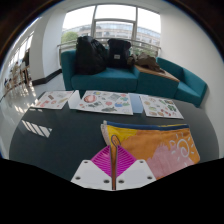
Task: Fold towel
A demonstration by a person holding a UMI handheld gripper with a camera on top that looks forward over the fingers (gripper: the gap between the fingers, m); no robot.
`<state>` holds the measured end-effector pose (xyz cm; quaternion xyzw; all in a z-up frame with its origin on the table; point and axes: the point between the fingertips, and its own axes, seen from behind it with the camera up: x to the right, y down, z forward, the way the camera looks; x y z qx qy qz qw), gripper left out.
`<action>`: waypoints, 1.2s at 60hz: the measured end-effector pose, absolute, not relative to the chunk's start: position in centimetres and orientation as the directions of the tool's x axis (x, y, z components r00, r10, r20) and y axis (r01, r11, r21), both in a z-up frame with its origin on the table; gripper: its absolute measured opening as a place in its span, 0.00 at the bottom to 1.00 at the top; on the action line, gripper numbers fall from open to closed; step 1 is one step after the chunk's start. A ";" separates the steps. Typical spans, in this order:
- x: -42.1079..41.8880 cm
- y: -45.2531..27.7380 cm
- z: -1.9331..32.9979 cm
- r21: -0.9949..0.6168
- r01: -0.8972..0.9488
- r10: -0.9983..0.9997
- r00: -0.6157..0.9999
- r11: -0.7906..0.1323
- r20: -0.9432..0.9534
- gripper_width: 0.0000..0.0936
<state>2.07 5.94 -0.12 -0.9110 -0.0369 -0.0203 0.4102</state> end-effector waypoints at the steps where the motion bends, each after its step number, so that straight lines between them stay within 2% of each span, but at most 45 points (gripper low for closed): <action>1: 2.1 5.9 0.2 -0.748 0.077 0.056 0.997 -0.659 0.054 0.03; 10: 4.9 5.8 6.7 -0.799 0.003 0.060 0.997 -0.601 -0.041 0.03; 18: 13.6 5.9 11.5 -0.834 0.006 0.002 1.000 -0.552 0.005 0.03; 24: 21.4 6.0 12.2 -0.840 0.017 -0.082 0.994 -0.542 0.072 0.03; 29: 27.3 5.9 9.8 -0.813 0.032 -0.139 0.981 -0.581 0.138 0.03; 31: 29.6 6.1 8.3 -0.811 0.030 -0.161 0.975 -0.584 0.152 0.09; 36: 35.2 5.7 5.2 -0.777 0.048 -0.217 0.948 -0.628 0.234 0.34; 40: 38.3 5.3 5.0 -0.772 0.070 -0.254 0.922 -0.631 0.291 0.46; 47: 38.5 5.2 9.3 -0.840 0.011 -0.308 0.928 -0.543 0.212 0.57; 57: 33.0 2.9 18.1 -0.916 -0.086 -0.265 0.964 -0.392 0.023 0.82; 63: 27.5 0.2 22.1 -0.930 -0.124 -0.192 0.980 -0.346 -0.059 0.87; 72: 18.9 -5.0 23.9 -0.930 -0.145 -0.091 0.989 -0.337 -0.121 0.87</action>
